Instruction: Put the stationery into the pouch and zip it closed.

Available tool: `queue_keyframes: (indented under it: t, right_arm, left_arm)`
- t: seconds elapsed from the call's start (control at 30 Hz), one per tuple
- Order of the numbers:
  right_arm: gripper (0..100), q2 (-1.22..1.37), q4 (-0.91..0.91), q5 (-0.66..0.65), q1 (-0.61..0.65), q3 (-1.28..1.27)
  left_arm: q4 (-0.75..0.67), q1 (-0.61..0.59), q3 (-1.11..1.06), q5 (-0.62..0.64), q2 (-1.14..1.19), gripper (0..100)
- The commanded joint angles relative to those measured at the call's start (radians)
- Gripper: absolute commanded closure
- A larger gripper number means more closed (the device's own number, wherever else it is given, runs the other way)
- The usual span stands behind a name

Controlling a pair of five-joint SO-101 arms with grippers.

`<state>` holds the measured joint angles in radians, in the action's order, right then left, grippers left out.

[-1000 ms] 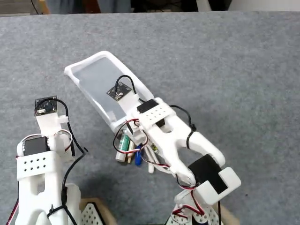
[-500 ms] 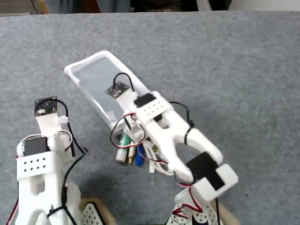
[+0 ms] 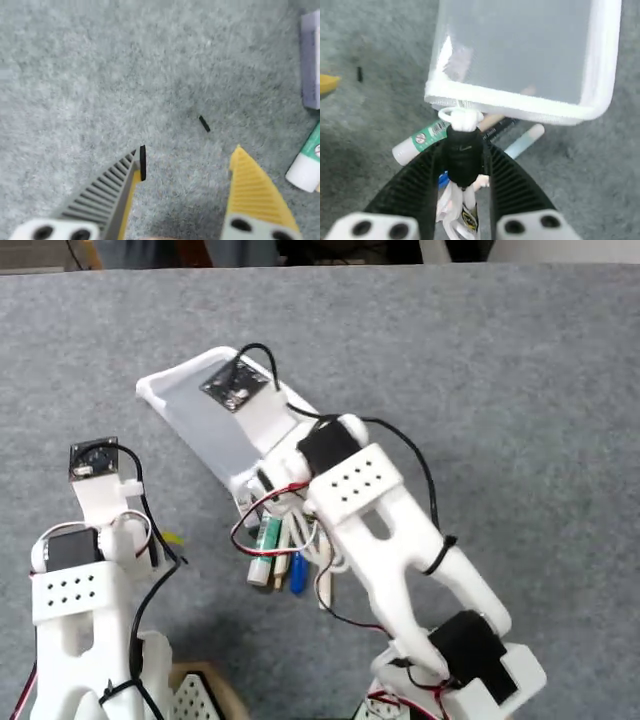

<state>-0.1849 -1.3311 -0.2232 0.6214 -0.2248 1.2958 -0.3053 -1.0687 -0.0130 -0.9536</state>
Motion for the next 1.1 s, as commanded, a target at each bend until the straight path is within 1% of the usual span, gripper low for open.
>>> queue_keyframes:
  t: [0.0, 0.1, 0.17, 0.27, 0.53, 0.8, 0.93, 1.07]
  right_arm:
    - [98.6, -0.041, -0.005, 0.000, 0.075, 0.084]
    - [98.6, -0.042, -0.005, 0.000, 0.115, 0.116]
    - [98.6, -0.042, -0.005, -0.002, 0.130, 0.145]
    - [98.6, -0.045, -0.005, -0.006, 0.137, 0.203]
    - [98.6, -0.041, -0.087, -0.008, 0.137, 0.395]
    - [98.6, -0.041, -0.104, -0.008, 0.137, 0.417]
    - [98.6, -0.047, -0.109, -0.008, 0.137, 0.432]
    - [98.6, -0.041, -0.160, -0.008, 0.137, 0.527]
  left_arm:
    - [0.014, 0.001, 0.087, 0.028, -0.009, 71]
    - [0.061, 0.007, 0.157, 0.063, -0.009, 71]
    - [0.101, 0.033, 0.205, 0.069, -0.009, 71]
    - [0.153, 0.059, 0.271, 0.069, -0.011, 71]
    - [0.250, 0.059, 0.464, 0.068, -0.011, 71]
    - [0.367, 0.058, 0.731, 0.072, -0.011, 71]
    - [0.367, 0.058, 0.799, 0.170, -0.009, 71]
    - [0.362, 0.064, 0.852, 0.236, -0.009, 71]
